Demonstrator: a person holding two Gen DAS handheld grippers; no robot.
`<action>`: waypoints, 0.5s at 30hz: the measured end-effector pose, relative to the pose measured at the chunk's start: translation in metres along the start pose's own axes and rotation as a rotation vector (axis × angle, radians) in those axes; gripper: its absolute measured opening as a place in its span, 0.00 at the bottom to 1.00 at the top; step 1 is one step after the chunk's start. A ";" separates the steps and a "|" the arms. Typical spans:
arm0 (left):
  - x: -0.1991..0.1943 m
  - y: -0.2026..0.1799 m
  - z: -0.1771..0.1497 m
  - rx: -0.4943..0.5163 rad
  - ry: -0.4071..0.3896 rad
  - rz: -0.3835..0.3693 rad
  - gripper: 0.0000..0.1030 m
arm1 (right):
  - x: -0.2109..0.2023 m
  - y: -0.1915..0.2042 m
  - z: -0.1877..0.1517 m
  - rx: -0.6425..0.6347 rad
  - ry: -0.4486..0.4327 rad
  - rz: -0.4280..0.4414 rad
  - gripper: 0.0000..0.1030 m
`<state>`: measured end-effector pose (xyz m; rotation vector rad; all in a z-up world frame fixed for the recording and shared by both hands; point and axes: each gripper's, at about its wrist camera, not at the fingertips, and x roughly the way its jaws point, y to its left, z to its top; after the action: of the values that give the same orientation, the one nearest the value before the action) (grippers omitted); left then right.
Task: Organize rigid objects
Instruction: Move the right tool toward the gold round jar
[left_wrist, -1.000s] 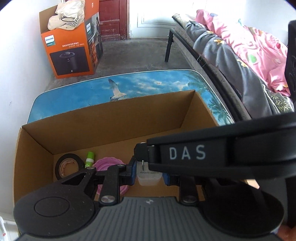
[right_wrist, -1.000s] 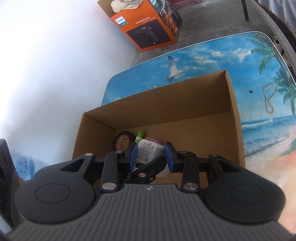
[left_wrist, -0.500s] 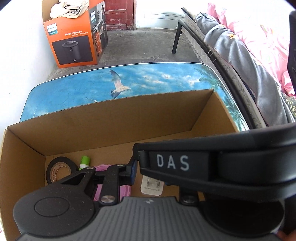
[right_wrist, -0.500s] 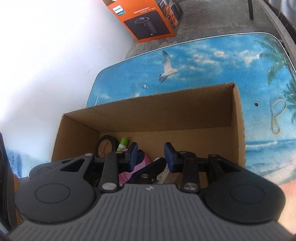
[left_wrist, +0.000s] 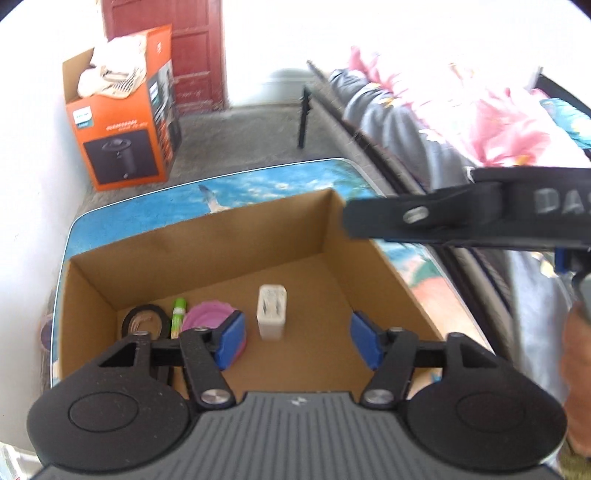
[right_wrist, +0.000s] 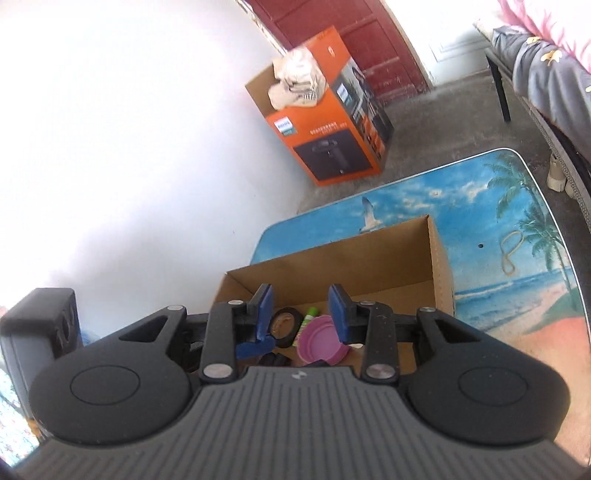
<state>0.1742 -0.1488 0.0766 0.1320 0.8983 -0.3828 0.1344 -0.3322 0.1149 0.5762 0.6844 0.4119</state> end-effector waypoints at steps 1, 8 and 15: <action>-0.012 0.000 -0.009 0.004 -0.015 -0.014 0.72 | -0.015 0.002 -0.010 0.009 -0.026 0.012 0.34; -0.064 0.007 -0.084 0.071 -0.056 -0.033 0.79 | -0.052 0.003 -0.094 0.084 -0.044 0.086 0.42; -0.064 0.017 -0.159 0.102 -0.033 -0.018 0.80 | -0.008 0.009 -0.157 0.145 0.103 0.096 0.42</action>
<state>0.0276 -0.0728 0.0279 0.2113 0.8479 -0.4468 0.0188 -0.2737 0.0250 0.7311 0.7924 0.4865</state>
